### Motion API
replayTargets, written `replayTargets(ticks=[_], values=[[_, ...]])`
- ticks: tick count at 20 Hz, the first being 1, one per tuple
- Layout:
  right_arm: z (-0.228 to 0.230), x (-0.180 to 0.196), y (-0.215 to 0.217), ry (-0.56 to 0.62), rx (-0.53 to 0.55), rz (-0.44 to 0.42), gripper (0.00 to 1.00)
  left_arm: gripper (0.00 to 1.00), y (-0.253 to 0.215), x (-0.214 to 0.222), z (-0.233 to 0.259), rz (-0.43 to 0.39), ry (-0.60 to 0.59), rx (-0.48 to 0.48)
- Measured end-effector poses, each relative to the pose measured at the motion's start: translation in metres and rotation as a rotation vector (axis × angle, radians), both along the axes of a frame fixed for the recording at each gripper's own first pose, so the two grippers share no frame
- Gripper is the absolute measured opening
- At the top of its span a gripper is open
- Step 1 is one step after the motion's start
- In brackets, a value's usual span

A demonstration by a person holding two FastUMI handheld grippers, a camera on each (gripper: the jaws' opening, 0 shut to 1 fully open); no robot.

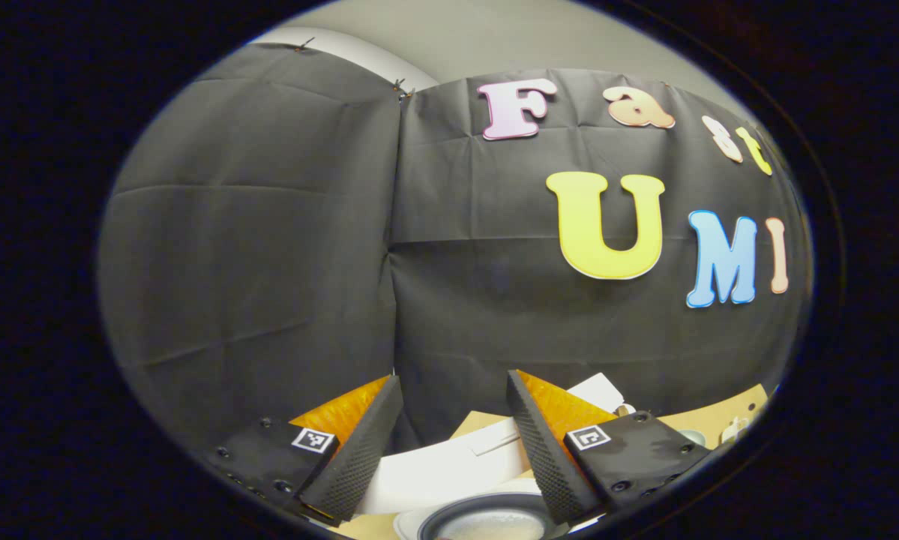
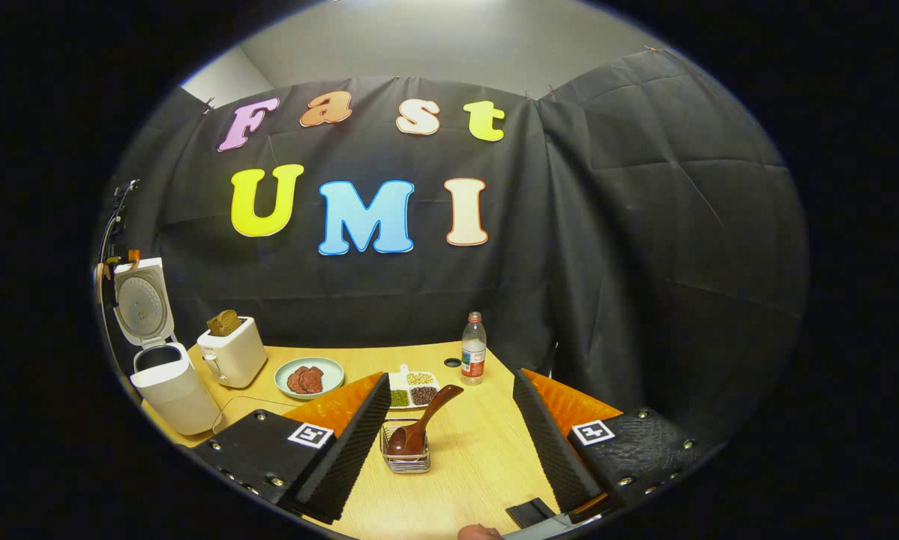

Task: Close the left gripper, press the button to open the rice cooker; take a wooden spoon from the chopstick holder with the right hand, scoop a spoonful of rice and pour it into the rice cooker, then put the wooden spoon back into the chopstick holder.

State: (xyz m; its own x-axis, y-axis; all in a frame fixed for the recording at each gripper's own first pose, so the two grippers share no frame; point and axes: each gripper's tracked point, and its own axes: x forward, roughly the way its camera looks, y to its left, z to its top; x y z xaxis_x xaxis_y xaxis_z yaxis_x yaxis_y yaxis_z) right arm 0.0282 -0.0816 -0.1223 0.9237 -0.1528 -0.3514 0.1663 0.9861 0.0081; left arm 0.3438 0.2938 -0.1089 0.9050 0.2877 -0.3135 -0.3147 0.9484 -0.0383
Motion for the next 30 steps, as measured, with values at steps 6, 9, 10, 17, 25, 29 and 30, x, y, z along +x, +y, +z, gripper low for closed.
replayTargets(ticks=[6, 9, 10, 17, 25, 29, 30], values=[[-0.006, 0.003, -0.005, 0.009, 0.020, 0.040, 1.00, 0.94, -0.034, -0.031, -0.004, -0.015, 0.023, -0.034], [-0.005, 0.003, -0.010, 0.002, 0.016, 0.059, 1.00, 0.99, -0.058, -0.050, -0.010, -0.039, 0.029, -0.062], [-0.005, 0.003, -0.012, 0.003, 0.018, 0.063, 1.00, 0.96, -0.064, -0.056, -0.015, -0.044, 0.037, -0.075], [-0.010, 0.004, -0.015, 0.011, 0.038, 0.088, 1.00, 0.97, -0.098, -0.093, -0.043, -0.061, 0.069, -0.113], [-0.012, 0.005, -0.013, 0.013, 0.053, 0.110, 1.00, 0.96, -0.131, -0.122, -0.072, -0.083, 0.102, -0.095], [-0.018, 0.004, -0.011, 0.027, 0.053, 0.115, 1.00, 0.98, -0.150, -0.136, -0.102, -0.103, 0.147, -0.114], [-0.017, 0.003, -0.010, 0.029, 0.056, 0.117, 1.00, 0.98, -0.153, -0.140, -0.110, -0.102, 0.158, -0.117]])
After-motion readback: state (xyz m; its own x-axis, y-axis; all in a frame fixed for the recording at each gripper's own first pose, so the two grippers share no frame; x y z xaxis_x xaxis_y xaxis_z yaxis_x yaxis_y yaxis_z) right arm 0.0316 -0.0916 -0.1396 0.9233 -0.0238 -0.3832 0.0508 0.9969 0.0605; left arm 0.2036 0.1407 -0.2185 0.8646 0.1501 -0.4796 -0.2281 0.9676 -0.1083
